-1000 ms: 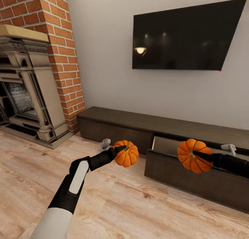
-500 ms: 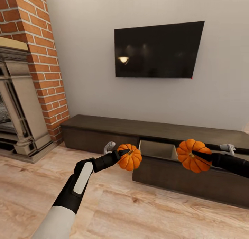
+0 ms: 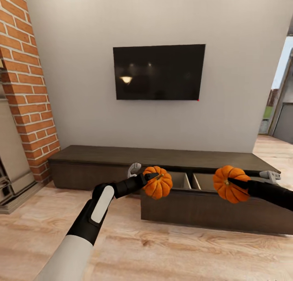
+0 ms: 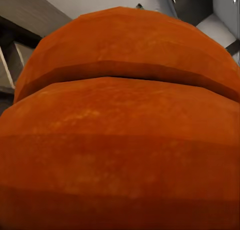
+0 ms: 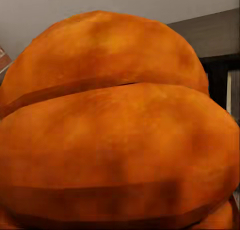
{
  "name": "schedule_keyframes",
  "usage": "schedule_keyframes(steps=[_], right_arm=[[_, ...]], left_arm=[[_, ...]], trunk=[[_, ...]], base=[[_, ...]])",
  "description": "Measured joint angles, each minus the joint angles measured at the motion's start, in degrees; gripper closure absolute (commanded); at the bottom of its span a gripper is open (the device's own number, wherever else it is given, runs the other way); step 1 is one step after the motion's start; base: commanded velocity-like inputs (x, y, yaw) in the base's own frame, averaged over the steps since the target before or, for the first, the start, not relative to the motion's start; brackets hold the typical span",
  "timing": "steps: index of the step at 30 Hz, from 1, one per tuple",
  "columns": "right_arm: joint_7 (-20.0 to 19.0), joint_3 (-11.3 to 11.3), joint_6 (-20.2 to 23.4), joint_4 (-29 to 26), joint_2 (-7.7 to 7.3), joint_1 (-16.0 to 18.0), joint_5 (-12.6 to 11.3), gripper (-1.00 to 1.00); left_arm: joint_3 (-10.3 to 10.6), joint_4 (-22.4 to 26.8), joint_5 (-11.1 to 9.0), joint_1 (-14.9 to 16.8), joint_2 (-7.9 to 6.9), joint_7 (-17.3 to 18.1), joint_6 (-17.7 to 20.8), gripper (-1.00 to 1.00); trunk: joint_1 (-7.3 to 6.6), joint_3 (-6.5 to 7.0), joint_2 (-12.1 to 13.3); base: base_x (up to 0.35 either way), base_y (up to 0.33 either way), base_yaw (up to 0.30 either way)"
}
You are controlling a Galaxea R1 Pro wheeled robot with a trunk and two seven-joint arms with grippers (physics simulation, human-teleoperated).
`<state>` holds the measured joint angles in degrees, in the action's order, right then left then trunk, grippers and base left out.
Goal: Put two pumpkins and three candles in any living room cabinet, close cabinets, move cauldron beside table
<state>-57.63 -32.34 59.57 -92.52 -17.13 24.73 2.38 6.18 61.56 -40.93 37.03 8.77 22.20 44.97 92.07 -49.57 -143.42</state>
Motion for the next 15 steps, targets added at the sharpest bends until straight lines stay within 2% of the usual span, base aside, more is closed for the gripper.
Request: schedule_keyframes(steps=[6,10,15], right_arm=[[0.1,0.1,-0.1,0.0,0.5,0.0,0.1,1.0],[2.8,0.2,0.0,0.0,2.37,-0.1,0.2,1.0],[5.3,1.2,0.0,0.0,3.12,-0.1,0.0,1.0]], left_arm=[[0.1,0.3,0.1,-0.1,-0.01,-0.1,-0.1,1.0],[0.1,0.3,0.0,-0.1,-0.2,-0.3,-0.1,1.0],[0.0,0.2,0.1,-0.4,-0.54,-0.7,-0.1,1.0]], trunk=[[-0.15,1.33,0.1],[-0.26,2.22,0.1],[-0.39,3.33,0.2]], base=[[0.0,0.0,-0.299],[0.0,0.0,-0.299],[0.0,0.0,-0.299]])
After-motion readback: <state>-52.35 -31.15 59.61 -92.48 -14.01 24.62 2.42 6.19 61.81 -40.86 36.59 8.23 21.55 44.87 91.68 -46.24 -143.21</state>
